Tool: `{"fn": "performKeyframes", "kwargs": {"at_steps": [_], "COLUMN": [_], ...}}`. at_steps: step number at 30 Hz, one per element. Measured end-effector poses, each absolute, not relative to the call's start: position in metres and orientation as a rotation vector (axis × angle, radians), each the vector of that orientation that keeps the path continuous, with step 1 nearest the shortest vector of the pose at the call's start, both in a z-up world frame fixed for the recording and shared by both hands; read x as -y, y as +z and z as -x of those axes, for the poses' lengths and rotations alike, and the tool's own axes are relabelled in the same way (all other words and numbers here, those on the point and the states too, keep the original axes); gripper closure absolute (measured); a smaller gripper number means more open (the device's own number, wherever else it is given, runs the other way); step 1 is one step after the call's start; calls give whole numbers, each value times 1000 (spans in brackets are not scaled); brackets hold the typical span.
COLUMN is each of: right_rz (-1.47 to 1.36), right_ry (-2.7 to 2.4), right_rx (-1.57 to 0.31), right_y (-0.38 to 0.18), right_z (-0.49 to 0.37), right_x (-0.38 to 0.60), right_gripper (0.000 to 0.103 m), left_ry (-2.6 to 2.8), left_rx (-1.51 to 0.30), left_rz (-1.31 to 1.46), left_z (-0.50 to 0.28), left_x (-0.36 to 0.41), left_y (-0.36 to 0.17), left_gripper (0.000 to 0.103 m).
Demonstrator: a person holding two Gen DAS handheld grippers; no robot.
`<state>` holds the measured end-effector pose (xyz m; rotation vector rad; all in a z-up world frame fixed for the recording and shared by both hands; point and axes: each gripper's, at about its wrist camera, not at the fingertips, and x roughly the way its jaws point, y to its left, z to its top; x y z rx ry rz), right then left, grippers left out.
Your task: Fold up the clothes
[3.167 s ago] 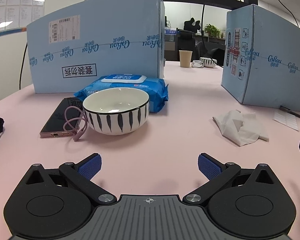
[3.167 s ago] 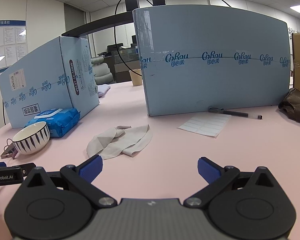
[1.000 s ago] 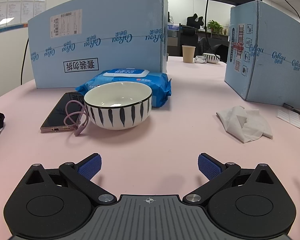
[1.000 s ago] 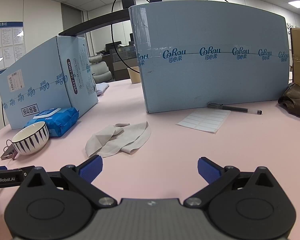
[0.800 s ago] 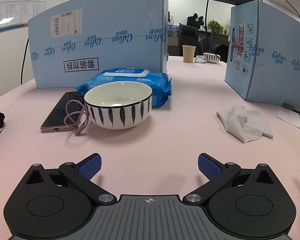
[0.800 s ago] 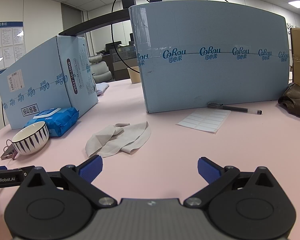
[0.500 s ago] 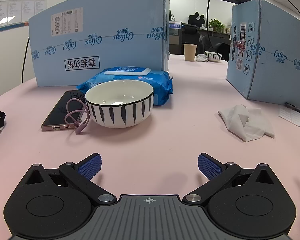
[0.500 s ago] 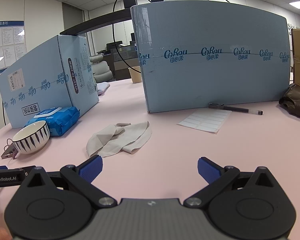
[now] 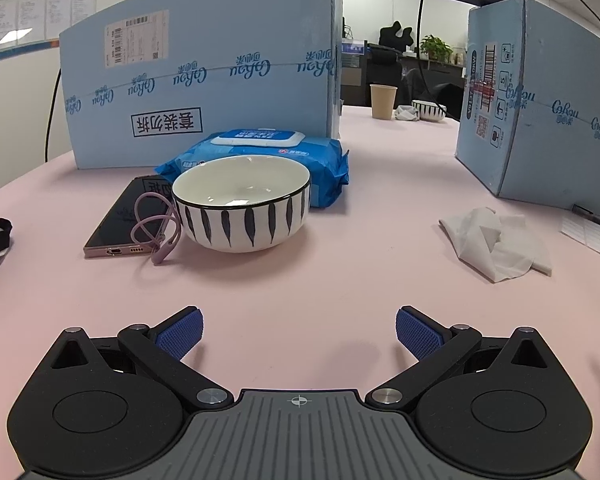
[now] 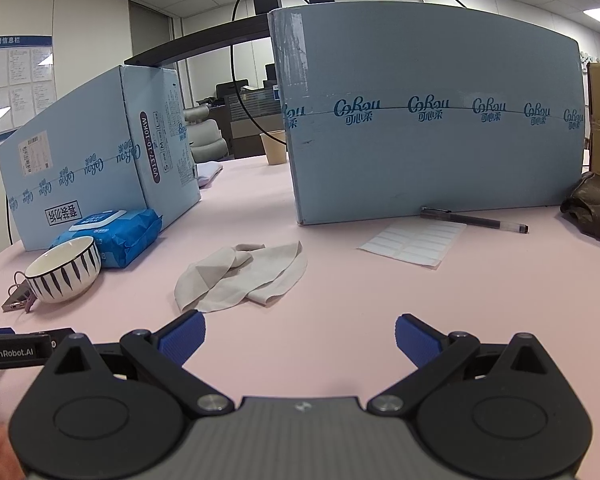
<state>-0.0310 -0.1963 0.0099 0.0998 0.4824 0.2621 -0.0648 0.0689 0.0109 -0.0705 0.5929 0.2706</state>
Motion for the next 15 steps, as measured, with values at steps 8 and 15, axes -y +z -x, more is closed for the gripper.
{"fn": "performKeyframes", "kwargs": {"at_steps": [8,15], "right_rz": [-103,-98], "right_ry": [263,264], "right_rx": [-482,-484], "right_y": [10,10], "right_z": [32,32], "right_x": [197,197], "right_gripper": [0,0], "left_ry": [284,282], "left_rx": [-597,-603], "left_rz": [67,29], "left_z": [64,63], "left_x": [-69,-63], "left_y": [11,11], "left_gripper": [0,0]}}
